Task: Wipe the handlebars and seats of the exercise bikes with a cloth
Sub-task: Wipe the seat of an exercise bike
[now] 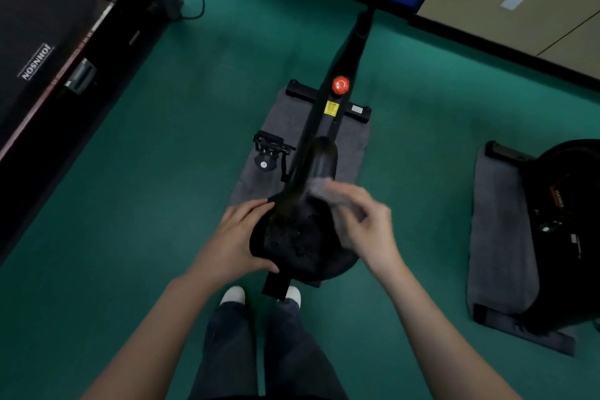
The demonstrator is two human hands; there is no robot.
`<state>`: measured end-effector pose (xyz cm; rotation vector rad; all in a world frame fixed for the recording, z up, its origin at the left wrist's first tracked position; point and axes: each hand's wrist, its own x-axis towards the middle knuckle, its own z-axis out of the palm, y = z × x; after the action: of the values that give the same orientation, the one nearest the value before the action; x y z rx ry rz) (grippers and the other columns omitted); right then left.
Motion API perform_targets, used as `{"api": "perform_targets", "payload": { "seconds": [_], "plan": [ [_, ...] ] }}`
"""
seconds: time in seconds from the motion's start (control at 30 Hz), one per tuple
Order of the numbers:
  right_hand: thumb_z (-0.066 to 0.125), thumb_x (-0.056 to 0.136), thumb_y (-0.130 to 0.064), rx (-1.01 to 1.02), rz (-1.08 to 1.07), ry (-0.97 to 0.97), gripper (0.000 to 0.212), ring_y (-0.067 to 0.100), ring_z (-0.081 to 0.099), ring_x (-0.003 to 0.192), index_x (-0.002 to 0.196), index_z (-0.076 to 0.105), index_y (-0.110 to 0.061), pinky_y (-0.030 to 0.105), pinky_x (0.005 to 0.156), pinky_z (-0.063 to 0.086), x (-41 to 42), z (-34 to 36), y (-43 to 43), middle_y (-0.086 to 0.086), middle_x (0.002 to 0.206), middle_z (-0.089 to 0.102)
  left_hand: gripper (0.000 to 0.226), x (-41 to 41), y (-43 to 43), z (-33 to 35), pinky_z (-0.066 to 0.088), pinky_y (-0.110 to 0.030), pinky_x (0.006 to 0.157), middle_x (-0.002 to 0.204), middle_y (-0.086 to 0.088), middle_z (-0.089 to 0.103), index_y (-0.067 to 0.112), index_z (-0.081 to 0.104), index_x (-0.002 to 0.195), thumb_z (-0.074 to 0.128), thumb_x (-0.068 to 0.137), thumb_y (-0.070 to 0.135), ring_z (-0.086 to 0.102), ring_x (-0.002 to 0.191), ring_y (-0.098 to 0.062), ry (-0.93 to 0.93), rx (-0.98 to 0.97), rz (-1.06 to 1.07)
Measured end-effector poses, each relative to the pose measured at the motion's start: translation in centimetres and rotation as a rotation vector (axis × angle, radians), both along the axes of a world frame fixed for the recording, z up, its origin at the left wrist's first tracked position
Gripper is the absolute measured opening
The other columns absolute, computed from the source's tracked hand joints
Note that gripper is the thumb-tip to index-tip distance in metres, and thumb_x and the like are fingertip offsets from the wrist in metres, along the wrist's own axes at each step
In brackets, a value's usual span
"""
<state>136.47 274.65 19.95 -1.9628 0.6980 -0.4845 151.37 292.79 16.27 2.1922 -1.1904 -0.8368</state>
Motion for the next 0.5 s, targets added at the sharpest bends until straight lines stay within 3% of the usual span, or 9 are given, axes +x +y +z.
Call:
{"api": "perform_targets", "payload": {
  "seconds": [0.1,0.17,0.27,0.4,0.5],
  "plan": [
    [0.054,0.089,0.006,0.039,-0.284,-0.029,0.035,0.01,0.058,0.116,0.118,0.066,-0.009,0.02,0.102,0.043,2.4,0.0,-3.1,0.003,0.122,0.065,0.115,0.0,0.3,-0.3,0.022,-0.028,0.113,0.142,0.017,0.03,0.025,0.033,0.145,0.085,0.047,0.054,0.023,0.127,-0.006,0.004,-0.01,0.003],
    [0.053,0.092,0.0,0.133,-0.345,0.001,0.032,0.012,0.057,0.118,0.123,0.062,-0.006,0.018,0.102,0.042,4.6,-0.6,-4.6,0.005,0.125,0.063,0.114,0.0,0.2,-0.4,0.021,-0.026,0.112,0.14,0.019,0.03,0.025,0.034,0.144,0.085,0.046,0.055,0.023,0.127,-0.004,0.005,-0.018,0.0],
    [0.051,0.095,-0.006,0.2,-0.321,0.115,0.034,0.011,0.055,0.112,0.128,0.058,-0.007,0.003,0.092,0.038,6.3,-2.4,-4.9,0.001,0.122,0.062,0.114,0.1,0.1,-0.5,0.021,-0.025,0.111,0.138,0.02,0.029,0.024,0.035,0.144,0.085,0.046,0.054,0.023,0.127,-0.004,-0.004,-0.021,-0.004],
    [0.048,0.096,-0.007,0.208,-0.279,0.193,0.031,0.01,0.057,0.101,0.123,0.06,-0.014,0.019,0.088,0.04,3.8,-4.0,-3.3,-0.006,0.105,0.064,0.113,0.1,0.1,-0.5,0.021,-0.025,0.11,0.139,0.016,0.032,0.023,0.036,0.143,0.086,0.046,0.052,0.023,0.127,-0.006,0.003,-0.03,-0.001],
    [0.049,0.094,-0.006,0.136,-0.188,0.224,0.025,0.013,0.058,0.081,0.11,0.066,-0.013,0.014,0.071,0.039,1.0,-4.5,-2.1,0.001,0.087,0.069,0.112,0.1,0.1,-0.4,0.023,-0.027,0.111,0.14,0.013,0.034,0.023,0.038,0.142,0.087,0.045,0.05,0.026,0.128,-0.01,0.004,-0.033,0.003]
  ]
}}
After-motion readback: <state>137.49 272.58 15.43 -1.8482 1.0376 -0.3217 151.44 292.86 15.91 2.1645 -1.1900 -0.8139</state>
